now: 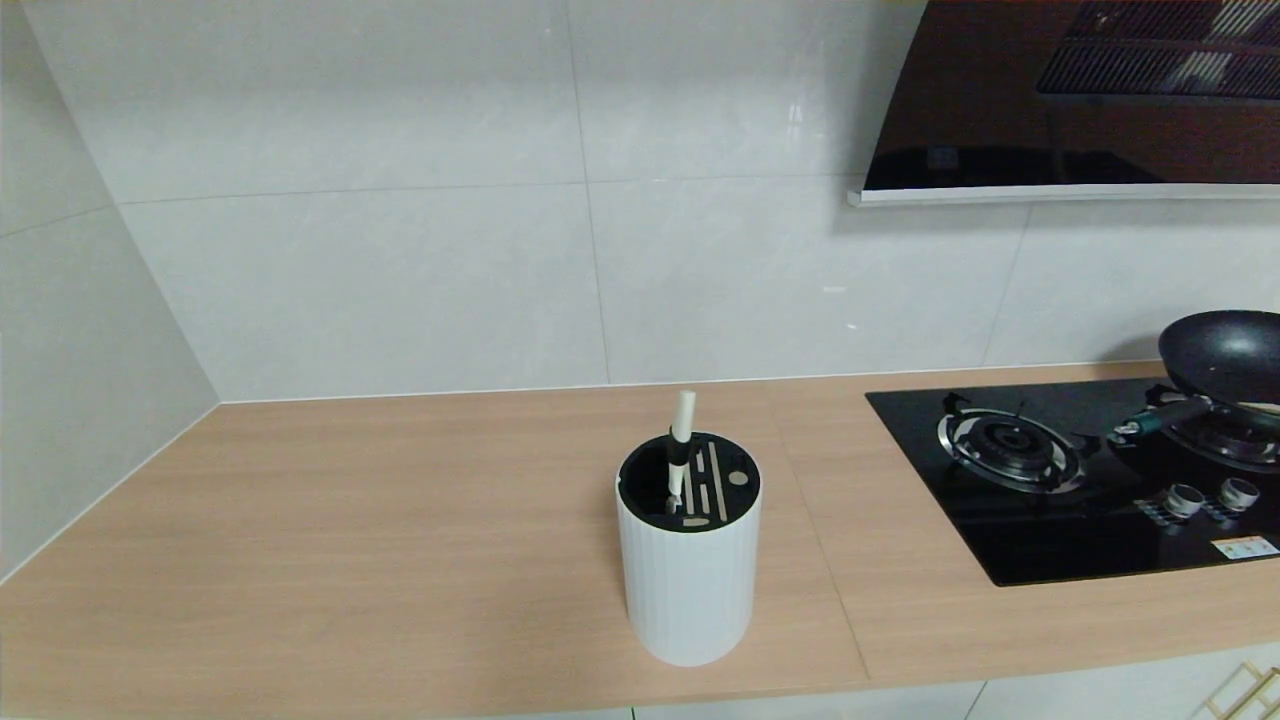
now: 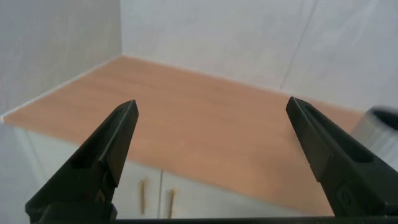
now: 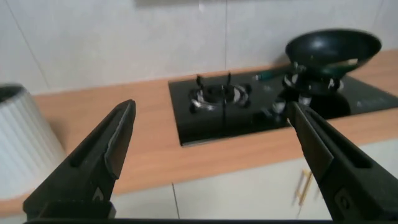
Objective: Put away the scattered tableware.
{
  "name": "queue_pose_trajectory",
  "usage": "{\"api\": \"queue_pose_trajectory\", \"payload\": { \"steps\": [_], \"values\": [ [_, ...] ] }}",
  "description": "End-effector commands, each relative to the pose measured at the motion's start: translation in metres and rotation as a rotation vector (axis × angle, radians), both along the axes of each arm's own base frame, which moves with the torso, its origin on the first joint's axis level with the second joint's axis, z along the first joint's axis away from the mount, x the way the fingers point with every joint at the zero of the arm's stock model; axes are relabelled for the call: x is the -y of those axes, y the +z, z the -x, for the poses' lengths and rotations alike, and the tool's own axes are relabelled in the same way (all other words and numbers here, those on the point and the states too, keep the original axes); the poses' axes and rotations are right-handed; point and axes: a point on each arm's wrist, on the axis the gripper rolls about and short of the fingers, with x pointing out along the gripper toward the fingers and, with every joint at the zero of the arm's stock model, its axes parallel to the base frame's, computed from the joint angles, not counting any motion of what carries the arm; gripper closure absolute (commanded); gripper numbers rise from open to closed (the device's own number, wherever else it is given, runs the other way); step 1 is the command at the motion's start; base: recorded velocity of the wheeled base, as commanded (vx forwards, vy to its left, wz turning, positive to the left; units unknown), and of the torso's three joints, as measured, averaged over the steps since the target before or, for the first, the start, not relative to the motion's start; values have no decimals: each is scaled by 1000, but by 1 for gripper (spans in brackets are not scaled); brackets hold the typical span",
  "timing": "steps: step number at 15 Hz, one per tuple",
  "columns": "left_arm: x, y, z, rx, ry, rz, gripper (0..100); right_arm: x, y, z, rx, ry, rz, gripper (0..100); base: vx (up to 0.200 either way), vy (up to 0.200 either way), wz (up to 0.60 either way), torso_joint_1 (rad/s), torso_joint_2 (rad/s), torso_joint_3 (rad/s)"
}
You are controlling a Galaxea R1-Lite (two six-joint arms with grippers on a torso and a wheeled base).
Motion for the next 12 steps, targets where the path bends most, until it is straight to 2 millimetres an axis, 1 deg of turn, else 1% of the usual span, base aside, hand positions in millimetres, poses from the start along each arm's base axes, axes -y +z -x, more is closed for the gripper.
{"api": "queue_pose_trajectory", "payload": {
  "steps": [1,2,4,6,7,9,12],
  "values": [
    [1,-36,-17,-44,-12,-54,0,0,-9,-2,-7,-6,22,0,0,0,0,0,0,0],
    [2,-36,-17,-40,-55,-54,0,0,-10,-3,-16,-5,27,0,0,0,0,0,0,0],
    [3,-37,-17,-50,-114,-71,0,-1,-16,-3,-90,19,55,0,0,0,0,0,0,0],
    [4,-37,-18,-51,-148,-76,0,-1,-16,-4,-88,59,53,0,0,0,0,0,0,0],
    [5,-38,-18,-65,-187,-96,0,-4,-22,-4,-143,164,69,0,0,0,0,0,0,0],
    [6,-41,-18,-91,-242,-121,0,-4,-21,-4,-128,181,90,0,0,0,0,0,0,0],
    [6,-41,-18,-90,-243,-115,0,-4,-21,-4,-126,180,79,0,0,0,0,0,0,0]
  ]
}}
